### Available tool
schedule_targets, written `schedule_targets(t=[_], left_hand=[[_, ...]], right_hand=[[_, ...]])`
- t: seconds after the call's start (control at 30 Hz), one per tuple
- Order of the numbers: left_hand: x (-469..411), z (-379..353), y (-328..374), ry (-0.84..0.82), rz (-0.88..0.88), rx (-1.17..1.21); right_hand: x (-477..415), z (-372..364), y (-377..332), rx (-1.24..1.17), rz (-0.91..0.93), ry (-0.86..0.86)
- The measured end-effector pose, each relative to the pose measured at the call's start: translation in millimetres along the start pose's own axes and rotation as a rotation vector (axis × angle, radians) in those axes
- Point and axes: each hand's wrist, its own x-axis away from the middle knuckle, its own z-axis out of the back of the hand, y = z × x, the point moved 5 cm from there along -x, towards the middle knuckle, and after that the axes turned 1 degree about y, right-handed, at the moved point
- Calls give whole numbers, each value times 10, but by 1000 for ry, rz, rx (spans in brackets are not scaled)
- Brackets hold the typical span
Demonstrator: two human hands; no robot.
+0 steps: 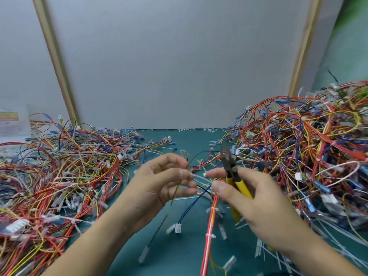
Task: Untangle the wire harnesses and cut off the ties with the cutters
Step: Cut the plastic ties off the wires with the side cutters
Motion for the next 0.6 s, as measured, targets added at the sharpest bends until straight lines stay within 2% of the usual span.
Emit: schedule_targets(t=[0.2,0.37,0.6], left_hand=[[35,-93,-60,-119,17,-68],[47,-86,-69,-92,-48,-244],[41,-89,-54,-29,-128,-321]], right_hand=[[11,-67,22,116,28,-31],[19,-98,0,145,88,-72],[2,-127,49,181,80,-55]])
